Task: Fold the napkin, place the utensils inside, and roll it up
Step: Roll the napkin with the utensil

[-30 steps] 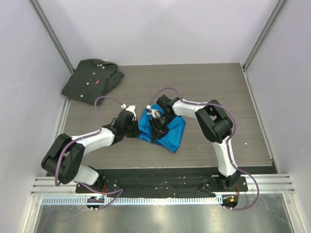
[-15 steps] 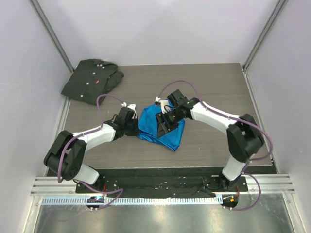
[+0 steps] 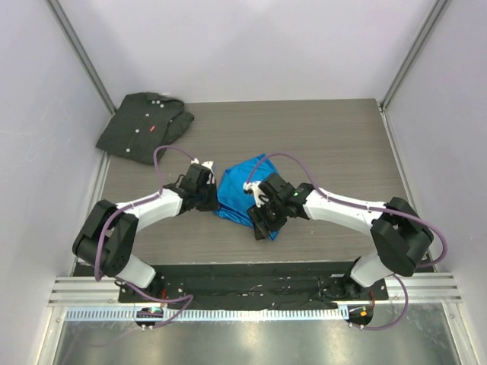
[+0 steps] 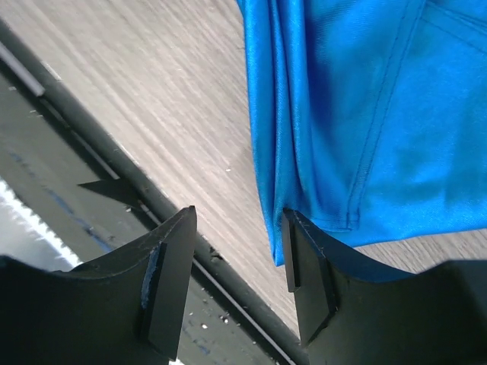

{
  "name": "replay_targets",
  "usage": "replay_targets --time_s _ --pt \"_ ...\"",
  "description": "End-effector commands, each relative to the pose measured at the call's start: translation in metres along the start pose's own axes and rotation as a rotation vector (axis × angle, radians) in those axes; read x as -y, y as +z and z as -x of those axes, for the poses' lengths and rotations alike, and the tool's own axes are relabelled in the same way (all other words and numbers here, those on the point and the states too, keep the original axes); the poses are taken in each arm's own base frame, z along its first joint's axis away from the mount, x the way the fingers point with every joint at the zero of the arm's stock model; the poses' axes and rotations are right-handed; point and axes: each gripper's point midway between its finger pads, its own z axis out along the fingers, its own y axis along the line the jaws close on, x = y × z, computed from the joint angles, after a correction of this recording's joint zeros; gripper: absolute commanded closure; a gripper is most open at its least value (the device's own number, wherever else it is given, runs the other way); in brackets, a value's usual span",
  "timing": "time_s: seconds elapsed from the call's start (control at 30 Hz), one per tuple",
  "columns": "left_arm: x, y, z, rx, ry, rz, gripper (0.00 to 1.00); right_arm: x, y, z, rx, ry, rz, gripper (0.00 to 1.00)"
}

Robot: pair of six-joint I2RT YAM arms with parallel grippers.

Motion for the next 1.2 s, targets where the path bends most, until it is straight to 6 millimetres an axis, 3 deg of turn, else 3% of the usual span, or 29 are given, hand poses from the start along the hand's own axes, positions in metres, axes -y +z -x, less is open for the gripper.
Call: replay_targets --time_s 0.0,0.3,0.57,0.67,0.7,0.97,1.03,1.17 --pt "-0.016 0.002 -0.027 -0.106 -0.012 0.057 1.0 0.01 -0.004 0.025 0.106 -0.026 -0.1 0.44" --pt "-0.016 0.002 -0.025 -0.103 -0.008 0.056 1.0 0.003 -0.017 0.039 0.156 -0.091 -0.141 0.42" --pt "-0.017 0.001 -0.025 -0.104 -0.01 0.059 1.0 0.015 0.007 0.024 0.066 -0.092 -0.166 0.42" --pt "-0.016 0.001 -0.026 -0.106 -0.01 0.057 1.0 0.018 0.013 0.021 0.039 -0.097 -0.162 0.5" --pt "-0.016 0.0 -0.025 -0.107 -0.009 0.055 1.0 0.018 0.015 0.02 0.031 -0.096 -0.16 0.6" --pt "-0.018 -0.005 -0.029 -0.112 -0.014 0.067 1.0 0.01 0.028 0.007 -0.072 -0.102 -0.093 0.94" --pt "-0.02 -0.009 -0.03 -0.114 -0.02 0.076 1.0 0.0 0.031 0.002 -0.098 -0.099 -0.029 0.99" --pt "-0.024 -0.017 -0.035 -0.111 -0.036 0.091 1.0 -0.02 0.032 -0.005 -0.141 -0.086 0.093 0.99"
